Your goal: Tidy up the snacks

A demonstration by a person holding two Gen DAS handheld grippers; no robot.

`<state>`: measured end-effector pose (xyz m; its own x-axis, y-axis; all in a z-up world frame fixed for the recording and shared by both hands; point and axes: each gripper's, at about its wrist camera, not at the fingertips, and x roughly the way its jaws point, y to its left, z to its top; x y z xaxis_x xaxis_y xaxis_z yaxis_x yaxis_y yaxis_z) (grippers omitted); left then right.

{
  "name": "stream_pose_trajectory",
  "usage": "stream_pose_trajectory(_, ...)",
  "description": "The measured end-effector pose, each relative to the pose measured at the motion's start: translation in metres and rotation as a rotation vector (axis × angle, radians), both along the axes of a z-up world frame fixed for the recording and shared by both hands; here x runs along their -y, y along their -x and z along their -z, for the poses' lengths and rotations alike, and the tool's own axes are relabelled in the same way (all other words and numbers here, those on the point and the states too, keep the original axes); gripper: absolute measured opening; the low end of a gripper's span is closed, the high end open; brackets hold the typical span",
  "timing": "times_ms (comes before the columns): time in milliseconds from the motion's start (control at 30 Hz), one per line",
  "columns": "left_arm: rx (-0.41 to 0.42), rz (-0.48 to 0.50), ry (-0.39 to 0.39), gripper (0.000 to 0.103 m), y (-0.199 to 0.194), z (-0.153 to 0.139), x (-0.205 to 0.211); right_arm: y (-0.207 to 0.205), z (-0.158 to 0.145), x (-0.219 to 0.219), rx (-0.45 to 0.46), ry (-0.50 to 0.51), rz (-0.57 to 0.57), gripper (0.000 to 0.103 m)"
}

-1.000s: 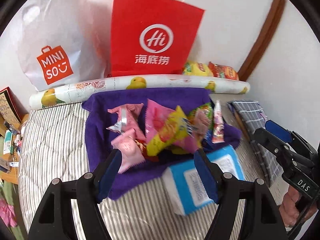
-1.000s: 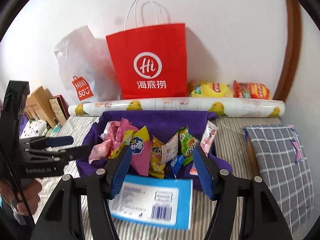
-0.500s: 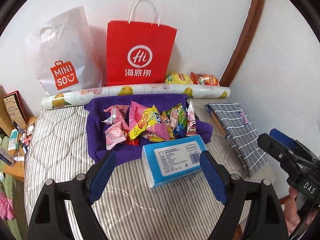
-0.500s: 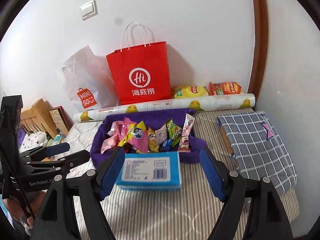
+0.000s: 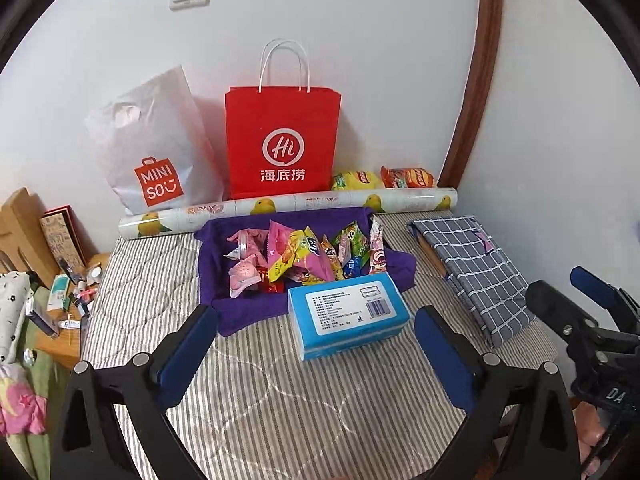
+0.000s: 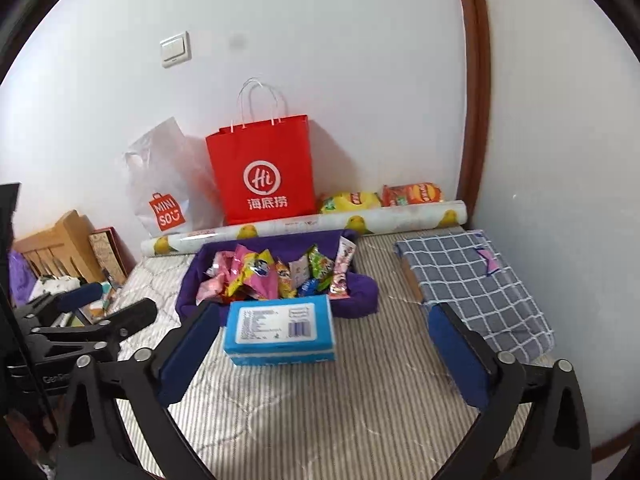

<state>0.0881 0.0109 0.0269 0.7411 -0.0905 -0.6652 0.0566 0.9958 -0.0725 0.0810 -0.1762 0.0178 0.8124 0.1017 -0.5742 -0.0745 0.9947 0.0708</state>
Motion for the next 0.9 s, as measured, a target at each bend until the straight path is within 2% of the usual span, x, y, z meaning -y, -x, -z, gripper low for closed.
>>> stream_pose_trajectory(267, 0.027, -0.024, -0.04, 0.1, 0.017, -0.006, 0.009, 0.016, -0.001, 0.009, -0.017, -0.021, 0.003, 0.103)
stream_pose_trajectory(900, 0.025, -0.035, -0.036, 0.1, 0.026, -0.008, 0.012, 0.027, 0.0, 0.017, -0.03, -0.034, 0.018, 0.103)
